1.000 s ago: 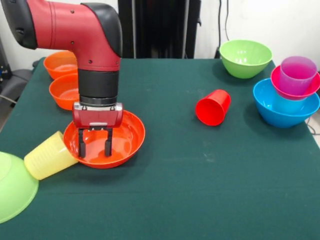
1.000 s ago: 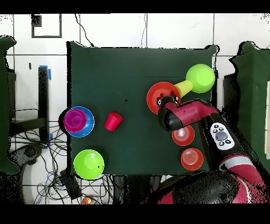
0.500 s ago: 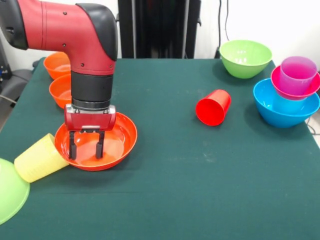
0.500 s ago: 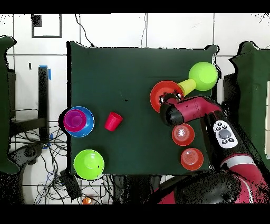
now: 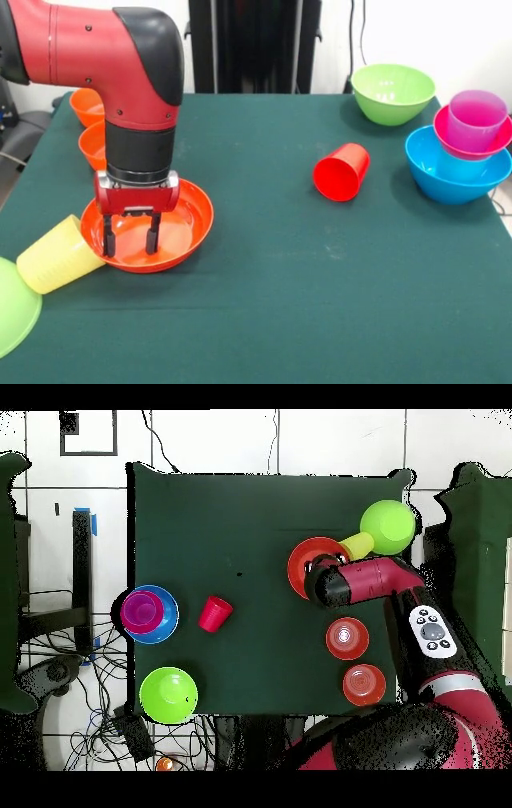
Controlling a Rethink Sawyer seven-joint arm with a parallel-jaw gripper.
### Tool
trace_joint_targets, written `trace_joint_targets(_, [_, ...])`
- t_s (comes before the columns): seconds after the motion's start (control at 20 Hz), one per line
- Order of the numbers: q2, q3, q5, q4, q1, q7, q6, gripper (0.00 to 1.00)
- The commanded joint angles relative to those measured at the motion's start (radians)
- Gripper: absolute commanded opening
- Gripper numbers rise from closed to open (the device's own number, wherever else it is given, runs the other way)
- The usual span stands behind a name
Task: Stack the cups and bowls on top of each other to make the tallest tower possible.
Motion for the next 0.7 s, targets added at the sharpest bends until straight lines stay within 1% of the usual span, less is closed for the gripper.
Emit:
trace_joint_targets(0.05, [0.244, -0.121, -0.099, -0.023, -0.038, -0.415, 0.329, 1.0])
trace_joint_targets(0.35, [0.253, -0.123, -0.072, -0.032, -0.042, -0.441, 0.377, 1.0])
trace_joint_targets(0.7, [0.255, -0.133, -0.068, -0.024, -0.041, -0.438, 0.404, 1.0])
